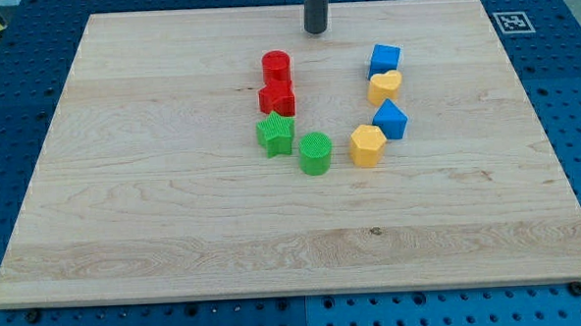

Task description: Move your arm to the center

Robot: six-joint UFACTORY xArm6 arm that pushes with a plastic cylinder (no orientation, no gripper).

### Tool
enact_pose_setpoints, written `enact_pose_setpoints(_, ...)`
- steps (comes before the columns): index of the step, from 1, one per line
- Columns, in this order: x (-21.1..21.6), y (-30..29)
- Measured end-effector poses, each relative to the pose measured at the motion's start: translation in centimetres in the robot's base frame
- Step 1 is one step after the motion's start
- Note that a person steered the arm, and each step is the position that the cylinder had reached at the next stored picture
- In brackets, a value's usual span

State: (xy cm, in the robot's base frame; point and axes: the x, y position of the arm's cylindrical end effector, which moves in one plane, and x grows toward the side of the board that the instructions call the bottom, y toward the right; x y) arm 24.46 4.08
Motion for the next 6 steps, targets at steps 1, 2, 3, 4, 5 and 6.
enact_pose_setpoints(1, 0.0, 0.1)
enact_pose_setpoints(2, 0.0, 0.8)
enact_pose_setpoints(3, 0.1, 0.8)
enact_pose_setpoints(4, 4.1, 0.6)
enact_pose_setpoints(5, 10.5, -0.4)
enact_pose_setpoints(6, 12.7, -0.7)
